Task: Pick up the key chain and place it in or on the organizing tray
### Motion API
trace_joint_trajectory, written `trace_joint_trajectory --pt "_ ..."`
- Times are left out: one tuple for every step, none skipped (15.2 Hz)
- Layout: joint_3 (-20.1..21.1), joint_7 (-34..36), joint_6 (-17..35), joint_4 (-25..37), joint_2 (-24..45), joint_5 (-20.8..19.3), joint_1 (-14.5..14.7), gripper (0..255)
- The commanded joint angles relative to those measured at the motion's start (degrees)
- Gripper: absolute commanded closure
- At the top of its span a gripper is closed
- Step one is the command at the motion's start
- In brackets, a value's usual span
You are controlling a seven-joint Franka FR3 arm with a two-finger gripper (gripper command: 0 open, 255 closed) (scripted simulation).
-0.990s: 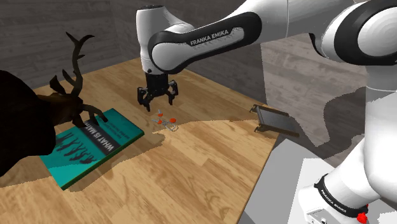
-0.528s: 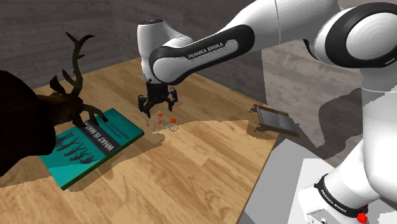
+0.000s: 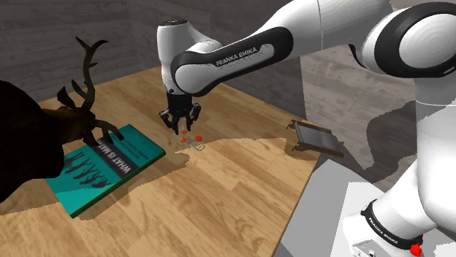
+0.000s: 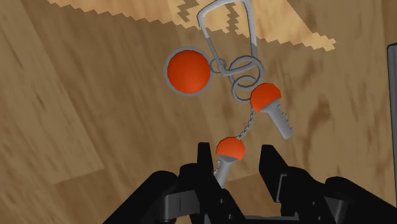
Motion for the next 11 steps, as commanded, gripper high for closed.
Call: trace_joint_trajectory --pt "-0.19 -0.02 -0.10 -0.19 0.43 -0.07 -0.06 255" --pt "-0.16 -0.06 0.01 -0.50 0.23 -0.01 -0.17 255" --pt "-0.20 -0.13 -0.12 -0.17 0.42 -0.05 -0.14 255" --pt "-0.13 -0.19 0.08 -0.80 -0.01 0.06 -0.34 255" --pt "-0.11 -0.14 0.04 -0.82 -0.07 0.07 -0.31 255" --pt "-0.09 -0.01 0.03 -0.77 -0.02 0.05 -0.19 255" --pt "-0.09 -0.07 -0.01 -0.74 -0.03 0.07 -0.23 255" --pt "-0.16 0.03 -0.06 -0.33 0.32 -0.05 -0.07 255" --pt "-0.05 -0.07 -0.65 -0.05 0.00 0.10 -0.11 255" --pt "0.04 -0.16 -1.24 0.25 -0.31 0.25 -0.15 255" --pt "0.14 -0.26 -1.83 0.56 -0.62 0.40 -0.18 255"
